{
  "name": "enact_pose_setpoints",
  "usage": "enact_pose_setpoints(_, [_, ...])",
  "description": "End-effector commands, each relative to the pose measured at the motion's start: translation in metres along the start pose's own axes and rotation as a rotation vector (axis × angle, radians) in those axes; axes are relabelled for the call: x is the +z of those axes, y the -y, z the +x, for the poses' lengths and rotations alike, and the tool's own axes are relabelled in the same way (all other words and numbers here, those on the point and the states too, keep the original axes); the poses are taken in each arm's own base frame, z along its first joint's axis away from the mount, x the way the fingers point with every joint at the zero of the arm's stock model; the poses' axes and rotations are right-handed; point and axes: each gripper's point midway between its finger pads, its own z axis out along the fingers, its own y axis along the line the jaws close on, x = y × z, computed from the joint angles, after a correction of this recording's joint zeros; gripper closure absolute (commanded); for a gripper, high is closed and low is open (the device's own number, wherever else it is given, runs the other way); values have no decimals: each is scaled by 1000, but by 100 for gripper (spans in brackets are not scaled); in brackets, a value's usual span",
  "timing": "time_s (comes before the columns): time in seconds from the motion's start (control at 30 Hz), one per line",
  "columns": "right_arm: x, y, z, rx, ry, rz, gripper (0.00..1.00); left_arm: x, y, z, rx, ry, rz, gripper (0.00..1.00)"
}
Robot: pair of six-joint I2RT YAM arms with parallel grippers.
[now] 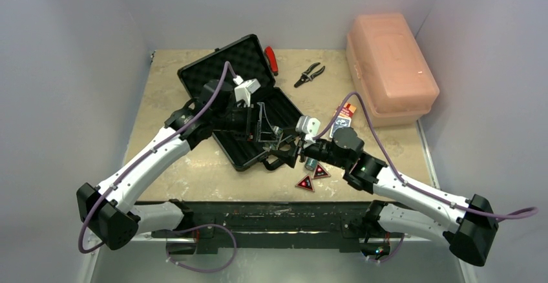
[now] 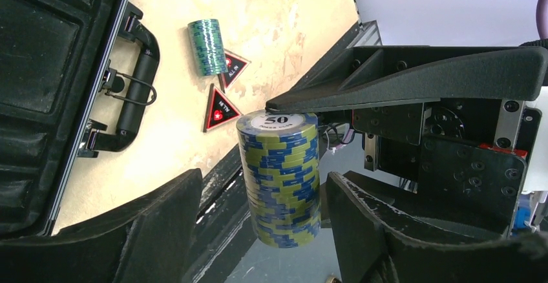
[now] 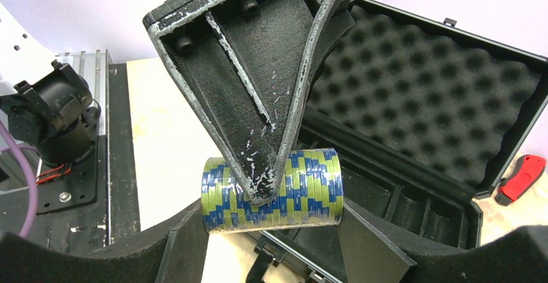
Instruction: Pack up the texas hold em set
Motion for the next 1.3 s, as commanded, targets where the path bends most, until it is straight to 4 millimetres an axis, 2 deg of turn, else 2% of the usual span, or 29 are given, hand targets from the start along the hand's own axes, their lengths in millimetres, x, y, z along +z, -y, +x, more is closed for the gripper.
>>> enact_pose_setpoints(0.0, [-1, 0, -47, -42, 158, -8, 100, 2, 11, -8, 15, 26, 37, 32])
enact_pose_setpoints(0.43, [4, 1, -43, -26, 144, -3, 100, 5, 13, -6, -38, 20, 45, 34])
enact_pose_setpoints(0.6, [5, 1, -43, -25, 142, -2, 100, 9, 12, -4, -56, 9, 45, 40])
enact_pose_setpoints(0.97, [4, 2, -43, -27, 143, 7, 100, 13, 11, 1, -77, -16, 40, 41])
enact_pose_setpoints(1.07, [4, 3, -43, -27, 141, 8, 100, 14, 11, 2, -79, -19, 39, 46])
enact_pose_setpoints(1.27, [3, 6, -43, -29, 141, 27, 100, 15, 9, 4, -89, -24, 31, 48])
